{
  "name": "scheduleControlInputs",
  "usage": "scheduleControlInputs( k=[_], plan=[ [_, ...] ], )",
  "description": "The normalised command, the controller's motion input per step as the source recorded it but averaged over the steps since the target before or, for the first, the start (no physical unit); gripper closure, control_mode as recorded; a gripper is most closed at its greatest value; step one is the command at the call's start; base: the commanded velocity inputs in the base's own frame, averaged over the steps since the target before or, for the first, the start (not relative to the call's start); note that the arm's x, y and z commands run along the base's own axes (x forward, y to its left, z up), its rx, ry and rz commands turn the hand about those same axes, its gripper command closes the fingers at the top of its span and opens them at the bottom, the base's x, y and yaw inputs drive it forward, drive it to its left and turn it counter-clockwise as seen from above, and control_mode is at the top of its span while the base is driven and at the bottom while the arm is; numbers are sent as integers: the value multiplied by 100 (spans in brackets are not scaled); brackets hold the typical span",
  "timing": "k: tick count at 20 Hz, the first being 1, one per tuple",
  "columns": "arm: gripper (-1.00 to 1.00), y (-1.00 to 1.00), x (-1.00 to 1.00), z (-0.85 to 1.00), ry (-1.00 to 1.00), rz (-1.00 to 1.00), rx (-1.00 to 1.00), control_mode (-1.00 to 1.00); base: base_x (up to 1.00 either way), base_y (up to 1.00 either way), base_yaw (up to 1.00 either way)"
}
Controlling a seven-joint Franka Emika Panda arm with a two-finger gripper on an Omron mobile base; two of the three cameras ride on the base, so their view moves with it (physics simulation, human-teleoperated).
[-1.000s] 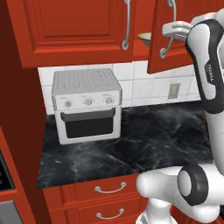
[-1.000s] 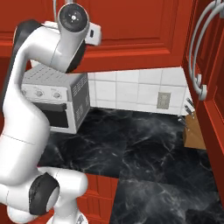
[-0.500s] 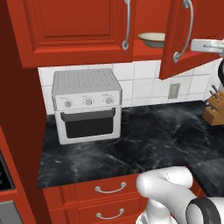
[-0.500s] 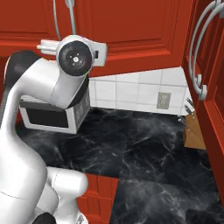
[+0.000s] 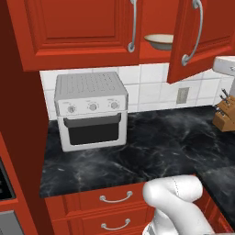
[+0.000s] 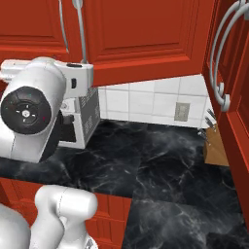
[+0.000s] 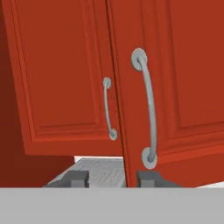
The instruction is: Move the bowls from the cabinet to the plates on the dining table.
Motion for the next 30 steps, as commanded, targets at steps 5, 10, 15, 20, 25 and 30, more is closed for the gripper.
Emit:
scheduleControlInputs(
  k=[5, 10, 15, 20, 25, 30],
  plan=[
    [-100, 100, -38, 0, -10, -3, -4, -100, 0, 0, 0],
    [-100, 89, 46, -37, 7, -10, -2, -100, 0, 0, 0],
    [-100, 41, 82, -17, 7, -16, -2, -100, 0, 0, 0],
    [-100, 0, 61, -15, 1, -25, 0, -100, 0, 0, 0],
    [-100, 0, 37, 1, -13, -22, 0, -100, 0, 0, 0],
    [-100, 0, 32, 0, -18, -15, 0, -100, 0, 0, 0]
  ],
)
